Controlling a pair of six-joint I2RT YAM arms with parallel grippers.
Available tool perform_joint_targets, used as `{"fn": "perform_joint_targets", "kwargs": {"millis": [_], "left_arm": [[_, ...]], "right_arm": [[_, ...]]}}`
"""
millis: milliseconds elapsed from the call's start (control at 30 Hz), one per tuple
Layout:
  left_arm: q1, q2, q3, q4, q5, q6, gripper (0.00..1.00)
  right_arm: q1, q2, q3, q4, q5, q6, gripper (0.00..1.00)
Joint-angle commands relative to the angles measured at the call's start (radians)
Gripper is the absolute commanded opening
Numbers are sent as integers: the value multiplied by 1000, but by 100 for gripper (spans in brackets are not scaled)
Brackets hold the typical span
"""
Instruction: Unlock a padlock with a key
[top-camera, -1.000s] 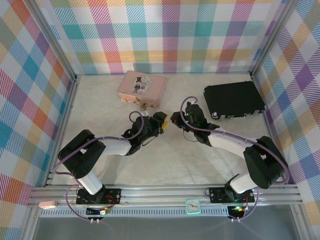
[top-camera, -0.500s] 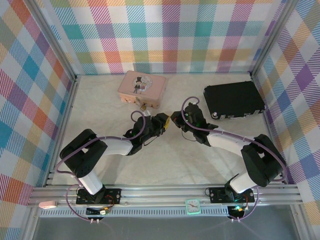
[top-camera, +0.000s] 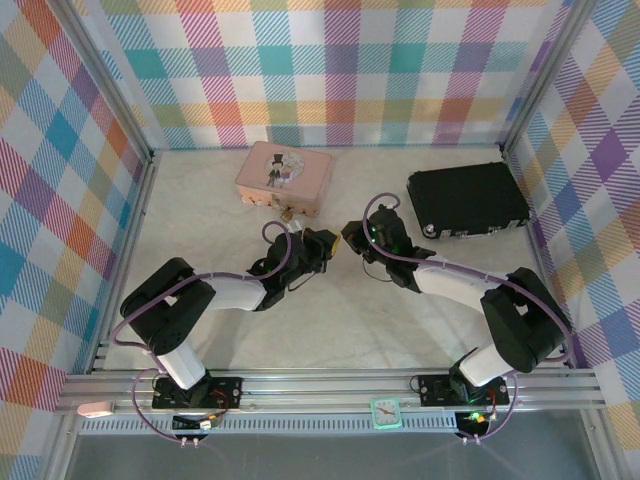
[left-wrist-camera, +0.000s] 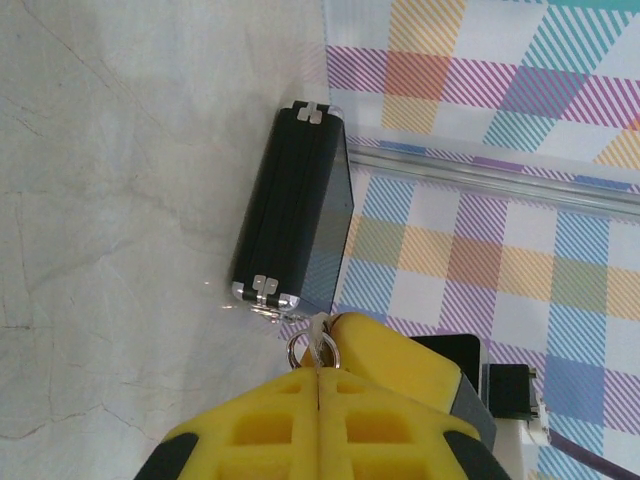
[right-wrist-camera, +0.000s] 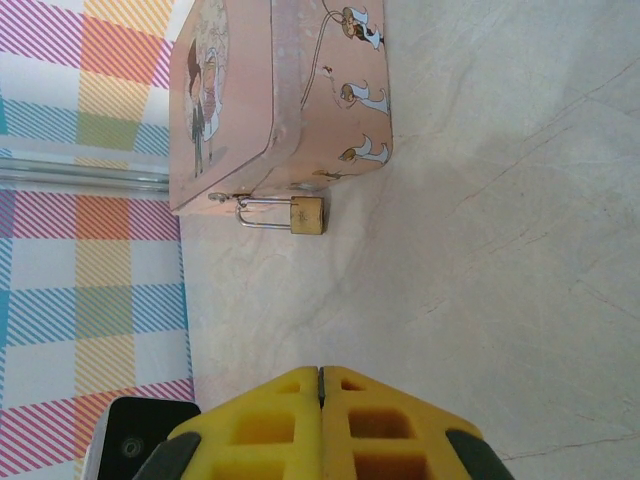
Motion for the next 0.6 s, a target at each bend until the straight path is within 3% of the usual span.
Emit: {"fn": "perform_joint_targets", "kwargs": {"millis": [0, 67, 133, 300, 567], "left_arm": [[5, 10, 19, 49, 31, 30, 0], [35, 9, 30, 31, 96, 76, 0], [71, 14, 46, 23, 179, 124, 0], [167, 17, 115, -85, 402, 265, 0], [266, -33, 263, -448, 750, 660, 0]], "right_arm": [[1, -43, -14, 6, -7, -63, 12], [-22, -78, -13, -16, -43, -137, 27], [-61, -106, -10, -50, -112, -206, 35], [-202, -140, 8, -130, -405, -385, 36], [-358, -158, 14, -115, -872, -563, 36]]}}
